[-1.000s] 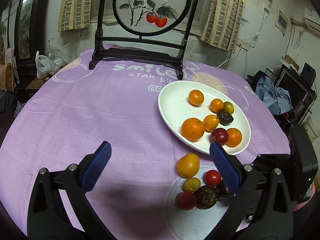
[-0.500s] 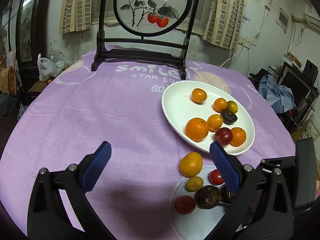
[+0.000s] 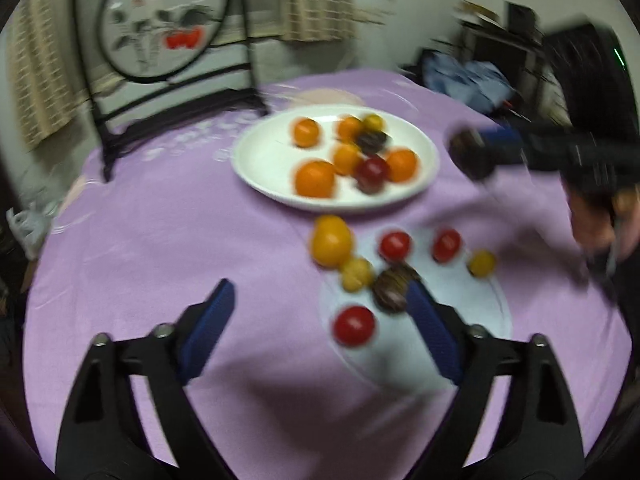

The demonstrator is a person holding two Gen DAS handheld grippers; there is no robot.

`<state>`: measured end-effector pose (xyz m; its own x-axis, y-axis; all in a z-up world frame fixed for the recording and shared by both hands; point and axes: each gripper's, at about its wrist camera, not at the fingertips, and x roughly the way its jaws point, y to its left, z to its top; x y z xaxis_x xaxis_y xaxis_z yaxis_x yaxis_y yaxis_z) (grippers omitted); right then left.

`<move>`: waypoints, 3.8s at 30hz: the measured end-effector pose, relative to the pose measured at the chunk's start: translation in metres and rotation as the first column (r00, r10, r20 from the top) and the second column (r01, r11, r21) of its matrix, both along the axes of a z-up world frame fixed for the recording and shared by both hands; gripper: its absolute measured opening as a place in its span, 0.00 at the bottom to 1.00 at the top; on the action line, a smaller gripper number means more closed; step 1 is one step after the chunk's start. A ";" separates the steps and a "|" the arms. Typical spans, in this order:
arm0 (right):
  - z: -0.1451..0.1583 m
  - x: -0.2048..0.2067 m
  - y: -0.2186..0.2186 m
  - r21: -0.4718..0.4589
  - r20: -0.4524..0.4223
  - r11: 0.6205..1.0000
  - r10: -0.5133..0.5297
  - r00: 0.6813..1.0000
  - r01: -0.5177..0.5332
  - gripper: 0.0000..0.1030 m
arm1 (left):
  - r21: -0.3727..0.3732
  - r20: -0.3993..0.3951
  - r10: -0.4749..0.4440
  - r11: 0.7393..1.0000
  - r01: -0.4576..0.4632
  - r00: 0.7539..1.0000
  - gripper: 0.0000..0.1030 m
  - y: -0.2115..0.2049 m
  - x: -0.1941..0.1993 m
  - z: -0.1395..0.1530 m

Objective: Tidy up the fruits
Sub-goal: 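Lower the right tool onto a dark mangosteen on the mat and grasp it, then grasp a red tomato with the left tool while the right tool holds the mangosteen, then carry the red tomato and mangosteen over the white plate and open both tools, then grasp a yellow-green plum with the right tool while the left tool grasps a mangosteen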

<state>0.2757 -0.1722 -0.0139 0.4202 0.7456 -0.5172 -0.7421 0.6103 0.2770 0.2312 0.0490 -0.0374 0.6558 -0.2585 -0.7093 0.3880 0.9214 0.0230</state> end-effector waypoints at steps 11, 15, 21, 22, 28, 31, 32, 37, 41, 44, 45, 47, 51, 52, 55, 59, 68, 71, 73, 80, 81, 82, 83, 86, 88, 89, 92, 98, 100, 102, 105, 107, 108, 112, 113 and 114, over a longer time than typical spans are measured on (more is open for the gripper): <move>-0.001 -0.008 0.002 -0.023 0.006 1.000 0.003 1.000 -0.003 0.40 | 0.038 -0.094 -0.041 0.998 0.044 0.995 0.40 -0.006 0.008 -0.028; 0.000 -0.008 0.003 -0.025 0.004 1.000 0.002 1.000 -0.002 0.40 | 0.037 -0.100 -0.051 0.998 0.055 0.994 0.40 -0.008 0.006 -0.030; -0.001 -0.008 0.005 -0.036 0.007 0.999 0.007 1.000 -0.006 0.40 | 0.053 -0.136 -0.063 0.996 0.071 0.989 0.37 -0.015 0.010 -0.040; -0.001 -0.009 0.005 -0.036 0.009 0.999 0.008 1.000 -0.007 0.40 | 0.061 -0.142 -0.065 0.995 0.074 0.988 0.36 -0.016 0.010 -0.042; -0.001 -0.008 0.004 -0.044 0.012 0.999 0.000 1.000 0.000 0.40 | 0.057 -0.159 -0.067 0.995 0.077 0.985 0.30 -0.017 0.012 -0.045; -0.002 -0.006 0.003 -0.052 0.015 0.999 -0.011 1.000 0.011 0.40 | 0.051 -0.148 -0.047 0.997 0.055 0.988 0.30 -0.012 0.013 -0.042; -0.003 -0.006 0.004 -0.053 0.017 0.998 -0.016 1.000 0.017 0.40 | 0.042 -0.135 -0.033 0.998 0.039 0.990 0.30 -0.009 0.014 -0.038; -0.001 0.007 0.002 -0.041 0.071 0.992 -0.117 0.991 0.120 0.40 | -0.073 0.005 0.120 0.990 -0.120 0.993 0.30 0.009 0.025 0.001; -0.006 0.027 0.007 -0.051 0.132 0.970 -0.231 0.964 0.239 0.40 | -0.179 0.049 0.213 0.963 -0.201 0.976 0.30 0.008 0.051 0.021; -0.017 0.051 0.008 -0.056 0.098 0.948 -0.306 0.947 0.312 0.40 | -0.191 0.035 0.259 0.950 -0.248 0.965 0.30 0.000 0.084 0.022; -0.019 0.058 0.007 -0.052 0.074 0.945 -0.318 0.945 0.322 0.40 | -0.186 0.028 0.271 0.947 -0.261 0.962 0.30 -0.003 0.094 0.020; -0.025 0.072 0.004 -0.027 0.025 0.946 -0.323 0.946 0.324 0.41 | -0.176 0.005 0.290 0.942 -0.285 0.957 0.30 -0.008 0.116 0.016; -0.027 0.082 -0.001 -0.025 0.012 0.937 -0.350 0.937 0.350 0.47 | -0.159 -0.012 0.297 0.942 -0.295 0.955 0.43 -0.019 0.135 0.009; -0.027 0.082 -0.003 -0.021 -0.003 0.934 -0.356 0.934 0.356 0.47 | -0.138 -0.006 0.315 0.940 -0.313 0.949 0.58 -0.019 0.136 0.007; -0.020 0.074 -0.009 -0.019 -0.029 0.936 -0.353 0.935 0.353 0.47 | -0.117 0.028 0.365 0.926 -0.360 0.930 0.78 -0.013 0.124 0.010; -0.014 0.050 -0.015 -0.082 -0.058 0.934 -0.353 0.934 0.348 0.53 | -0.128 0.033 0.418 0.903 -0.411 0.908 0.94 -0.001 0.097 0.023; -0.041 -0.016 -0.008 -0.231 -0.101 0.932 -0.307 0.946 0.278 0.62 | -0.112 0.006 0.468 0.878 -0.464 0.884 0.96 0.017 0.042 0.011; -0.045 -0.027 0.000 -0.276 -0.081 0.929 -0.278 0.957 0.247 0.62 | -0.103 0.030 0.470 0.879 -0.465 0.882 0.97 0.020 0.028 0.011; -0.051 -0.033 0.005 -0.313 -0.076 0.923 -0.261 0.962 0.225 0.62 | -0.079 0.052 0.480 0.876 -0.476 0.876 0.97 0.019 0.026 0.012; -0.062 -0.045 0.013 -0.375 -0.069 0.910 -0.218 0.974 0.177 0.50 | -0.067 0.036 0.491 0.870 -0.488 0.870 0.97 0.022 0.029 0.011; -0.063 -0.045 0.014 -0.384 -0.069 0.907 -0.216 0.974 0.174 0.47 | -0.067 0.038 0.492 0.870 -0.489 0.870 0.97 0.023 0.029 0.011; -0.065 -0.046 0.015 -0.392 -0.069 0.904 -0.214 0.974 0.171 0.47 | -0.067 0.039 0.493 0.869 -0.490 0.869 0.97 0.023 0.029 0.011; -0.066 -0.046 0.015 -0.399 -0.069 0.901 -0.216 0.974 0.171 0.46 | -0.067 0.040 0.494 0.869 -0.491 0.868 0.97 0.023 0.029 0.012; -0.069 -0.044 0.018 -0.413 -0.072 0.895 -0.218 0.973 0.170 0.42 | -0.063 0.039 0.495 0.868 -0.493 0.868 0.97 0.023 0.029 0.011; -0.073 -0.044 0.019 -0.435 -0.065 0.884 -0.221 0.973 0.172 0.38 | -0.060 0.039 0.496 0.868 -0.493 0.868 0.97 0.023 0.030 0.011; -0.074 -0.044 0.019 -0.447 -0.053 0.876 -0.225 0.973 0.178 0.34 | -0.060 0.038 0.496 0.868 -0.493 0.868 0.97 0.023 0.030 0.011; -0.072 -0.040 0.012 -0.413 -0.077 0.891 -0.241 0.968 0.189 0.29 | -0.053 0.011 0.468 0.883 -0.466 0.884 0.97 0.023 0.030 0.010; -0.065 -0.031 -0.003 -0.333 -0.134 0.916 -0.281 0.950 0.224 0.27 | -0.110 -0.051 0.182 0.976 -0.187 0.982 0.93 -0.001 0.010 0.009; -0.063 -0.031 -0.004 -0.320 -0.133 0.920 -0.282 0.950 0.228 0.27 | -0.078 -0.057 0.080 0.993 -0.084 0.995 0.87 -0.020 0.002 0.003; -0.060 -0.031 -0.005 -0.316 -0.122 0.918 -0.291 0.949 0.241 0.27 | -0.027 -0.070 0.022 0.999 -0.024 0.997 0.74 -0.037 -0.001 -0.005; -0.060 -0.030 -0.007 -0.317 -0.120 0.913 -0.307 0.944 0.256 0.27 | 0.035 -0.112 -0.011 0.999 0.015 0.994 0.58 -0.054 -0.002 -0.020; -0.059 -0.029 -0.008 -0.315 -0.119 0.912 -0.311 0.943 0.262 0.27 | 0.044 -0.146 -0.018 0.999 0.024 0.989 0.52 -0.059 0.002 -0.029; -0.058 -0.029 -0.009 -0.311 -0.119 0.913 -0.312 0.943 0.263 0.27 | 0.043 -0.158 -0.015 0.999 0.022 0.987 0.51 -0.060 0.003 -0.032; -0.055 -0.031 -0.010 -0.302 -0.111 0.916 -0.309 0.945 0.264 0.27 | 0.020 -0.181 0.007 1.000 -0.003 0.983 0.47 -0.057 0.010 -0.039; -0.055 -0.031 -0.009 -0.302 -0.109 0.917 -0.306 0.946 0.262 0.27 | 0.009 -0.183 0.013 1.000 -0.011 0.983 0.47 -0.055 0.013 -0.040; -0.055 -0.032 -0.008 -0.303 -0.107 0.917 -0.304 0.947 0.260 0.27 | -0.004 -0.186 0.017 1.000 -0.018 0.982 0.47 -0.053 0.014 -0.040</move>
